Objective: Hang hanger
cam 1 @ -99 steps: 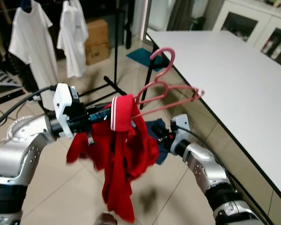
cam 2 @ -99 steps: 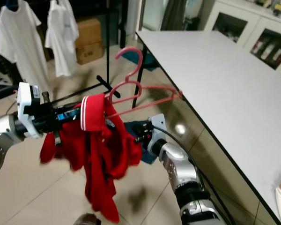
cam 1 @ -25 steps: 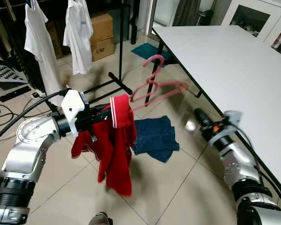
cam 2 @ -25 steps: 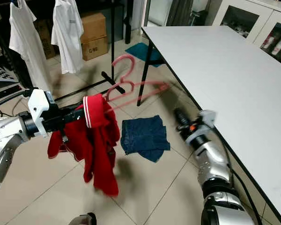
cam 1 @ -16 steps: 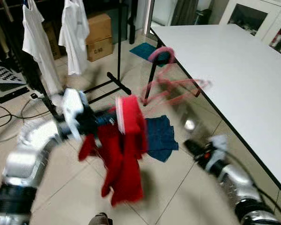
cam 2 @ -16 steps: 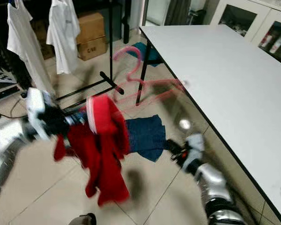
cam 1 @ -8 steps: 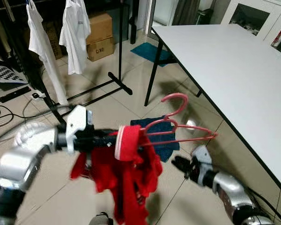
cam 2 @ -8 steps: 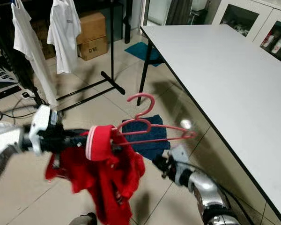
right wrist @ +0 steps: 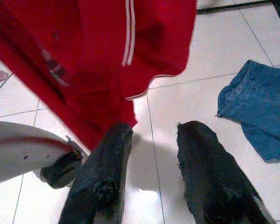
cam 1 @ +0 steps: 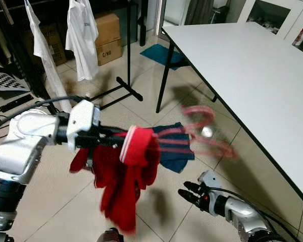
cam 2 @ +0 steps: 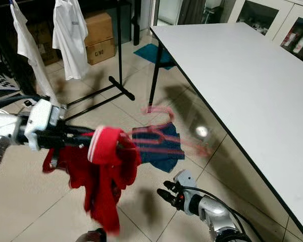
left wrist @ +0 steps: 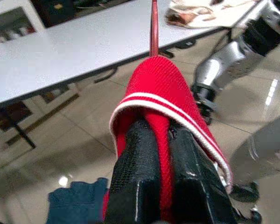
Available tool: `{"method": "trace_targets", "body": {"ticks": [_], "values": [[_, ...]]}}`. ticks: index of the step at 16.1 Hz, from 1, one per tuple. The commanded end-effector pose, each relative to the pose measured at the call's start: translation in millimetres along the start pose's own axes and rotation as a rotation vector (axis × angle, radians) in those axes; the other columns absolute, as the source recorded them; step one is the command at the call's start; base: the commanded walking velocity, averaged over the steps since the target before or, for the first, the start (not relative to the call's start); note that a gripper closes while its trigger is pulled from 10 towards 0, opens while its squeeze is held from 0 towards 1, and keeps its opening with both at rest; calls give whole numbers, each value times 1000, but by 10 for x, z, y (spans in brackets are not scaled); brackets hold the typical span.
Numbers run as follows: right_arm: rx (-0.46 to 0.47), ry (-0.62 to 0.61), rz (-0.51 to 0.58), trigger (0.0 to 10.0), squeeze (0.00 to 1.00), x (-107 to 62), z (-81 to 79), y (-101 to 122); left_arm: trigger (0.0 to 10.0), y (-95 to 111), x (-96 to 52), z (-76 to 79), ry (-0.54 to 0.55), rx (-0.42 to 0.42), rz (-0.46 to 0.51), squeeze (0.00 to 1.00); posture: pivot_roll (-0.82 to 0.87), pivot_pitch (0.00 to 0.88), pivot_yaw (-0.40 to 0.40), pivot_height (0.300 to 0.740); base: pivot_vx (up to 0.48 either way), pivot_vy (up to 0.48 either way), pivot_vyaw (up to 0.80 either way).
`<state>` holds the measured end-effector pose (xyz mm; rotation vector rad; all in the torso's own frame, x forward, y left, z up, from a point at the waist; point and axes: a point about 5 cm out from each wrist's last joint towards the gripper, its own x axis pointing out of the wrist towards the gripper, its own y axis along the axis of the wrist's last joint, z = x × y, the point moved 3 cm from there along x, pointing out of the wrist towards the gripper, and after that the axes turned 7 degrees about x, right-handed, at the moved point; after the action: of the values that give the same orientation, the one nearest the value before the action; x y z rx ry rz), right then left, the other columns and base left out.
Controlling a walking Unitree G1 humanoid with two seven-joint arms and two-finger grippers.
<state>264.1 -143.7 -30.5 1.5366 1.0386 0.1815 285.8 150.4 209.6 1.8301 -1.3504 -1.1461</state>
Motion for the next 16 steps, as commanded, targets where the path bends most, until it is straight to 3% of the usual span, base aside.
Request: {"method": "trace_targets", "body": {"ticks": [1, 6, 8, 11, 16], "values": [[-19, -3, 10, 10000, 0, 23, -11, 27, 10000, 85, 79, -9, -34, 62, 20, 0, 186, 120, -43, 740, 0, 0, 0], [-18, -52, 59, 10000, 0, 67, 5, 106, 10000, -18, 292, 64, -21, 73, 58, 0, 178, 119, -39, 740, 0, 0, 0], [-31, -79, 73, 10000, 0, 129, -25, 132, 10000, -154, 440, 154, 47, 17, 111, 0, 175, 123, -36, 740, 0, 0, 0], [-28, -91, 90, 10000, 0, 212, -79, 167, 10000, -253, 491, 177, 117, -27, 132, 0, 176, 123, -34, 740, 0, 0, 0], [26, 25, 67, 10000, 0, 388, -312, 158, 10000, -490, 551, 212, 216, -86, 115, 0, 189, 126, -36, 740, 0, 0, 0]]}}
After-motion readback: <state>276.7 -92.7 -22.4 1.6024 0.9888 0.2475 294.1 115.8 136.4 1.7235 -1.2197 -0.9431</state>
